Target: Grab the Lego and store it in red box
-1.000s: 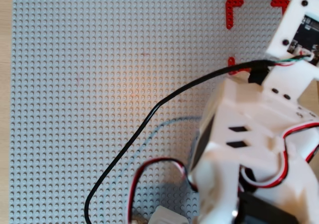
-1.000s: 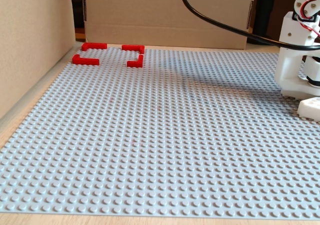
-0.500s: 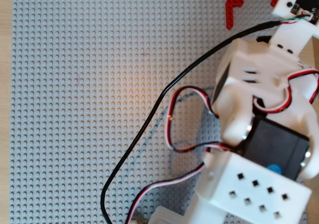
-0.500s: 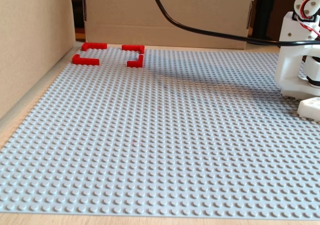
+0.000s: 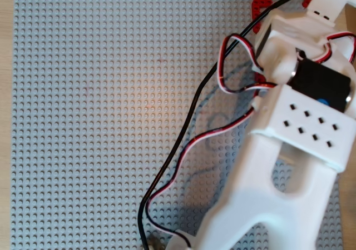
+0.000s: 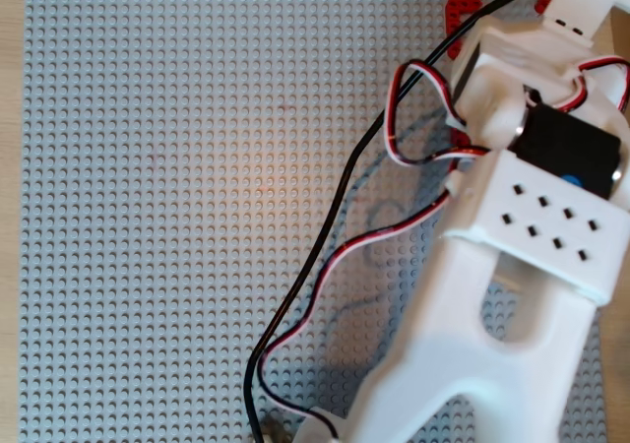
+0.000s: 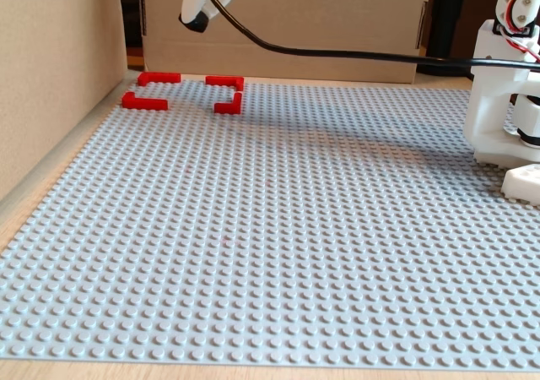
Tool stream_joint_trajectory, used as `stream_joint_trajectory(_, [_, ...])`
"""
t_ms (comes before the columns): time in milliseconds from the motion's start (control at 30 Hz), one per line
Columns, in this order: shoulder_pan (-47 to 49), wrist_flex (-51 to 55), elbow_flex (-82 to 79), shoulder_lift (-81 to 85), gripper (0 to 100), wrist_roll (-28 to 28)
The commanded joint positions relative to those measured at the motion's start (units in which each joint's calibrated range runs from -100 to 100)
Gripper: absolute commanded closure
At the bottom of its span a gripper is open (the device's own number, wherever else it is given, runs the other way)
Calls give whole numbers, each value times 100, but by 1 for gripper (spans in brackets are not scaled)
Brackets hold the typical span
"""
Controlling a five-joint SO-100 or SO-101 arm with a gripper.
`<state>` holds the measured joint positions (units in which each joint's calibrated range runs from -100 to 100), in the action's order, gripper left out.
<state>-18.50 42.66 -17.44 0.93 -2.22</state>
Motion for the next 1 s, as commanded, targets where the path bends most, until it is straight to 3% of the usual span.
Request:
stream_joint_trajectory(0, [-111, -117, 462, 0, 87, 24])
stream_joint_trajectory(267, [-171, 94, 490, 119, 73, 19])
stream_joint_trajectory(633, [45, 1120, 499, 3026, 94, -12])
stream_joint_trajectory(967, [879, 3059, 490, 5746, 96, -23])
